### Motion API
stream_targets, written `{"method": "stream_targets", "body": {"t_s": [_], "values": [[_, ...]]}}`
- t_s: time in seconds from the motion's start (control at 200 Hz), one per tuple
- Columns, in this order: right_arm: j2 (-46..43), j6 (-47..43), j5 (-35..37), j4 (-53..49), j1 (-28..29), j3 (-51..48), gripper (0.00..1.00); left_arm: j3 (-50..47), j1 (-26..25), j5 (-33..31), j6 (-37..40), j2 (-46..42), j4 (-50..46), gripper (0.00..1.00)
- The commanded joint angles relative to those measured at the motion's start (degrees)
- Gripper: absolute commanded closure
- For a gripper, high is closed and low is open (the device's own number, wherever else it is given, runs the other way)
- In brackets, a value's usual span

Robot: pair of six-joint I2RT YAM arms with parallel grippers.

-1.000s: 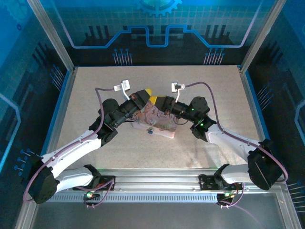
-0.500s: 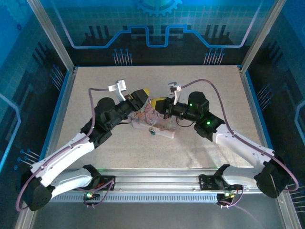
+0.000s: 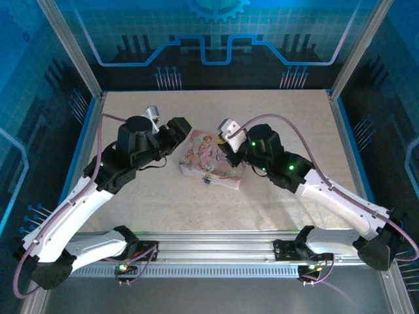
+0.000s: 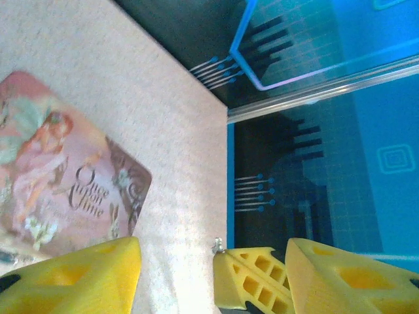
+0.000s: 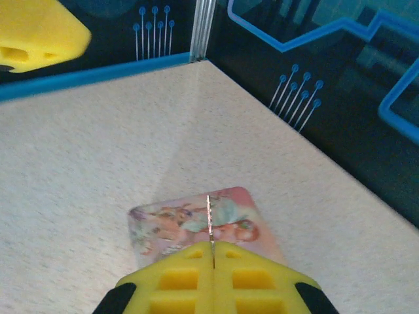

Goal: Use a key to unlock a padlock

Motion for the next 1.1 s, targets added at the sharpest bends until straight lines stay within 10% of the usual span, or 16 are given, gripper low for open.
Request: {"method": "stream_targets", "body": {"t_s": [0.0,1.096], "values": [[0.3,-14.1,8.8,1.1,3.6,1.5,1.00,1.4,0.3,5.0,-8.2,1.5,-5.5,0.41],[5.0,-27.7,14.5,9.7,12.0,0.0,1.00,-3.5,0.0,10.4,-16.4,5.6,-0.1,0.94]]}}
